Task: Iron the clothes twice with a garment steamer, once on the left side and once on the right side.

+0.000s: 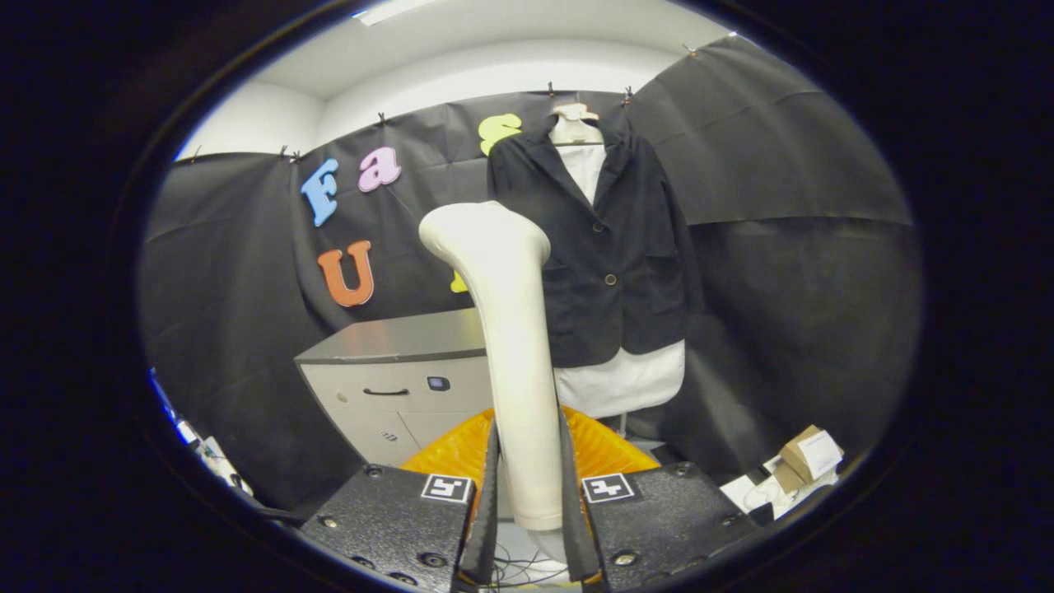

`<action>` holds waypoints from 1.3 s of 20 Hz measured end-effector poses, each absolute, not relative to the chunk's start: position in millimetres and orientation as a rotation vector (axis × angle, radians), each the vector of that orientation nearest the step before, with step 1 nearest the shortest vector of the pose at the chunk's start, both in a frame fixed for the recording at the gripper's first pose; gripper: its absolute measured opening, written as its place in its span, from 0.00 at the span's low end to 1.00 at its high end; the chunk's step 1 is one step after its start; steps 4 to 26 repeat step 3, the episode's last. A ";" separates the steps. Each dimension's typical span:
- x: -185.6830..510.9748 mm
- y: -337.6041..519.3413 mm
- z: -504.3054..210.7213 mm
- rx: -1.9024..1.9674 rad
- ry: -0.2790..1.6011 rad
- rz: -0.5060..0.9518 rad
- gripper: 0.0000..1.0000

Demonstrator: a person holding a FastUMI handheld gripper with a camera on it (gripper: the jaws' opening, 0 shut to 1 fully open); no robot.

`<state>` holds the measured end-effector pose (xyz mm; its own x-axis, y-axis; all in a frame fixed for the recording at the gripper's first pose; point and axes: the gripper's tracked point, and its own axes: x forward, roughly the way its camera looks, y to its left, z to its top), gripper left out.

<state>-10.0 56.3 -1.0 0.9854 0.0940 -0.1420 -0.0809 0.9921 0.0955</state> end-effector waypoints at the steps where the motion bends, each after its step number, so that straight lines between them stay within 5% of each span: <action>1: -11.9 57.7 -2.9 0.089 0.148 0.089 0.36; 26: -14.7 59.5 -4.9 0.089 0.153 0.089 0.36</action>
